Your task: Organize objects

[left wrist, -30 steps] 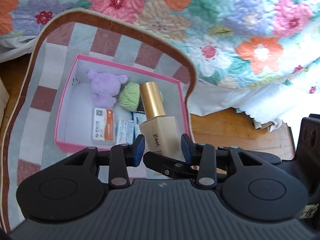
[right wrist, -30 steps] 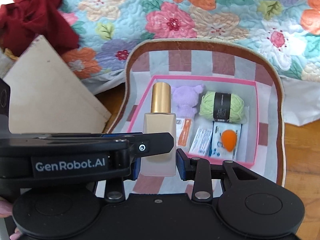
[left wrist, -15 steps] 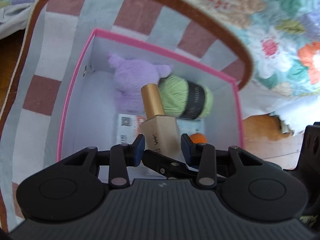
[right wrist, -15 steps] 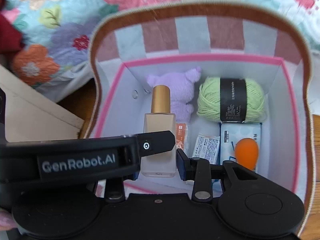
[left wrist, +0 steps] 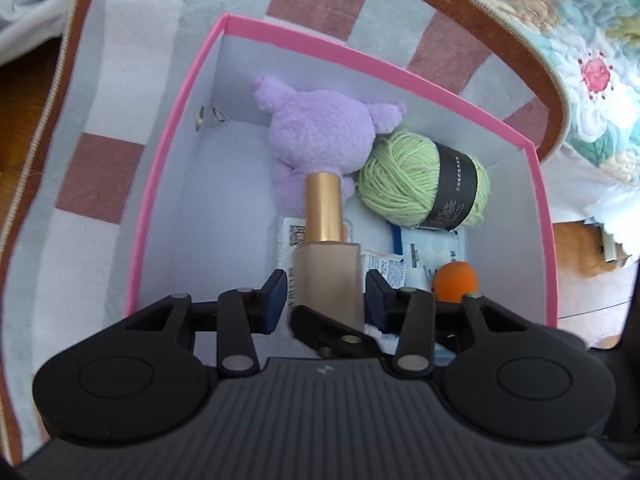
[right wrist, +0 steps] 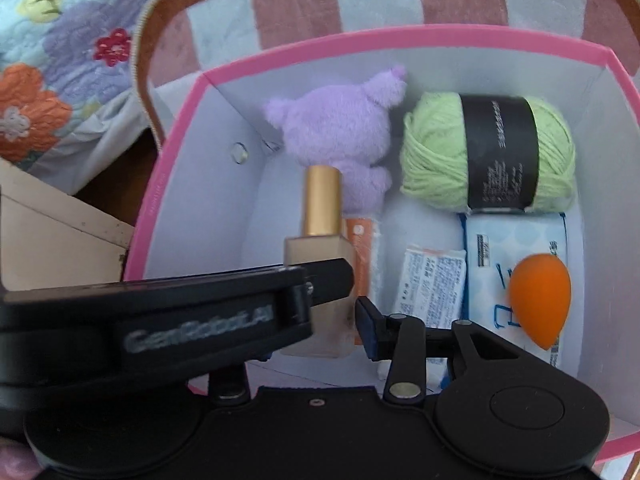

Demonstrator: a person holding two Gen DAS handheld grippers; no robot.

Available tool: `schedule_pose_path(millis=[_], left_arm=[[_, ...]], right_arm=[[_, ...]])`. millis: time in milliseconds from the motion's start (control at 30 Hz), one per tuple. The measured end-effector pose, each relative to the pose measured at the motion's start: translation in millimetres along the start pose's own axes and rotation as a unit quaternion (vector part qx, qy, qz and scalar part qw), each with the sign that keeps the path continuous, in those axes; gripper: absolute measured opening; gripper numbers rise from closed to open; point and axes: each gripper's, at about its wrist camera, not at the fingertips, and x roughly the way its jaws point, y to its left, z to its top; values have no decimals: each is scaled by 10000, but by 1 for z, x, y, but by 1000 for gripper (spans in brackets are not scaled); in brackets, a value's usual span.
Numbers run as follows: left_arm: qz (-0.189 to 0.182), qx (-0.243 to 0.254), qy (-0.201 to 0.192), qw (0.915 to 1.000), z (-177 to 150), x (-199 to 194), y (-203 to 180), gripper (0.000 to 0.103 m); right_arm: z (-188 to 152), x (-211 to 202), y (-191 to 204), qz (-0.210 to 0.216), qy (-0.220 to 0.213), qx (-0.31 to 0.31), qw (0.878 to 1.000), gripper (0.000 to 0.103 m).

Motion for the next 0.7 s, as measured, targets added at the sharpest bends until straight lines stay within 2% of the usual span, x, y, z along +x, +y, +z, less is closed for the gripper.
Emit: schedule_pose_path(millis=[133, 200, 333, 467, 700], left_arm=[[133, 76, -179, 9997, -8, -26, 0, 58], [250, 137, -259, 9993, -13, -42, 0, 62], [212, 207, -295, 9991, -27, -74, 6, 63], [491, 295, -397, 9976, -43, -110, 7, 63], [649, 316, -660, 9952, -73, -168, 11, 71]], right_arm=[[-8, -25, -2, -107, -259, -281, 9992, 48], [-13, -43, -6, -76, -390, -304, 9987, 48], [-25, -80, -10, -102, -643, -487, 9967, 48], [-36, -110, -7, -153, -783, -586, 9951, 48], [-57, -160, 6, -135, -1107, -641, 9917, 50]])
